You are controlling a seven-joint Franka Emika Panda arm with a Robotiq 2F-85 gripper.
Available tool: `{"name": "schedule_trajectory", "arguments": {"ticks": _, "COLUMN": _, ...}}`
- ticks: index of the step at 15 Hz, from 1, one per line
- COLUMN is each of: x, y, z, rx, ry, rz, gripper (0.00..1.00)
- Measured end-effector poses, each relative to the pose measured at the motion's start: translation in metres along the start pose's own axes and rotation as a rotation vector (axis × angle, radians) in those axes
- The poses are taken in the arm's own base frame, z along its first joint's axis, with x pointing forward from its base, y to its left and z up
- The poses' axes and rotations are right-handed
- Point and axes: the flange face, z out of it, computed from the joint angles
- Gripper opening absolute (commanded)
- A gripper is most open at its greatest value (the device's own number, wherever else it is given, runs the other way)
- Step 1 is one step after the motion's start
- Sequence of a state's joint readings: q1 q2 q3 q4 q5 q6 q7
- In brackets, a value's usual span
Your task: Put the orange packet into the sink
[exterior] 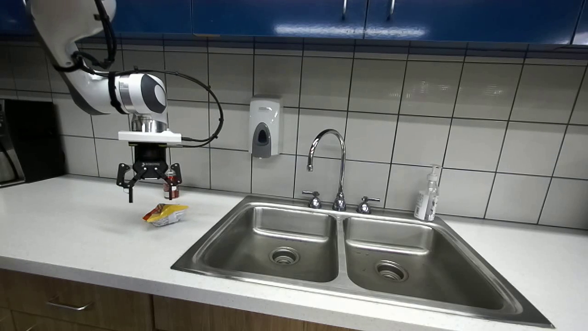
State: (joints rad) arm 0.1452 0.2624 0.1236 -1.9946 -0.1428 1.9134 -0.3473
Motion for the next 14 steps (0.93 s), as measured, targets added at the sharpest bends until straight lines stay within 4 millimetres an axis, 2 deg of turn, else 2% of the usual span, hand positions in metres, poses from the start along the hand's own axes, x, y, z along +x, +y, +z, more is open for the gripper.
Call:
{"name": "schedule_trajectory", "arguments": {"ticks": 6, "x": 0.024, "y": 0.014, "z": 0.007, "rx": -0.037, "ry": -0.025, "rz": -0.084, "gripper": 1.00}}
{"name": "schedule_trajectory", "arguments": {"ticks": 14, "x": 0.054, "y": 0.015, "z": 0.012, "rx": -0.048, "ry": -0.007, "rz": -0.186, "gripper": 1.00}}
